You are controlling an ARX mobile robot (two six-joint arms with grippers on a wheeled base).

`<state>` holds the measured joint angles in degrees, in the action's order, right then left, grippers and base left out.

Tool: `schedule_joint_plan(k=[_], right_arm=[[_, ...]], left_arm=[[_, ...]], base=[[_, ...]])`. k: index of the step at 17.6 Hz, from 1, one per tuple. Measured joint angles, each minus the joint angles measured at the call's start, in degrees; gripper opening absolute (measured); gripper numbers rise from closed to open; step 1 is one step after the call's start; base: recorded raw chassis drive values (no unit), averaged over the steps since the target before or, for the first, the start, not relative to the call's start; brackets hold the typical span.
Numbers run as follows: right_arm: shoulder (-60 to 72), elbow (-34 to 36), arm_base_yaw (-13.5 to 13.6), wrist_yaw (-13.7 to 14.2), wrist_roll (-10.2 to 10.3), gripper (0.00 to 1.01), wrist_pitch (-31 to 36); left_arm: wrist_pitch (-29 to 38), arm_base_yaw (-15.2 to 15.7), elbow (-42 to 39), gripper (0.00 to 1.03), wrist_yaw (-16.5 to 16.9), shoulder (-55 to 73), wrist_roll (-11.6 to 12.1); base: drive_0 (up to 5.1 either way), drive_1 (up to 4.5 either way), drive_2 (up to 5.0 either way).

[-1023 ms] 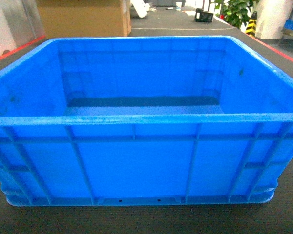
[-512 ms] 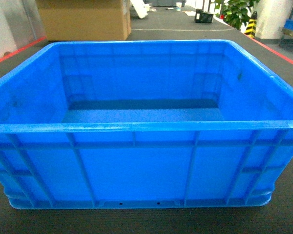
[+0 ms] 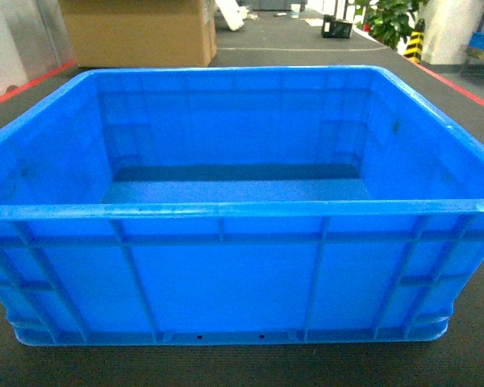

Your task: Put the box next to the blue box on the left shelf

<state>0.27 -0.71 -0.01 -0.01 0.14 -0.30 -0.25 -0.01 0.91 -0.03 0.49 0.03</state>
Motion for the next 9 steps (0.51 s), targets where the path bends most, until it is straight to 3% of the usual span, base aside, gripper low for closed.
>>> schedule_joint_plan(k=[9], right_arm=[[0.0, 0.0, 0.0, 0.0, 0.0, 0.98, 0.0]], left_arm=[[0.0, 0.0, 0.0, 0.98, 0.0, 0.0, 0.0]], base=[[0.0, 0.0, 0.0]])
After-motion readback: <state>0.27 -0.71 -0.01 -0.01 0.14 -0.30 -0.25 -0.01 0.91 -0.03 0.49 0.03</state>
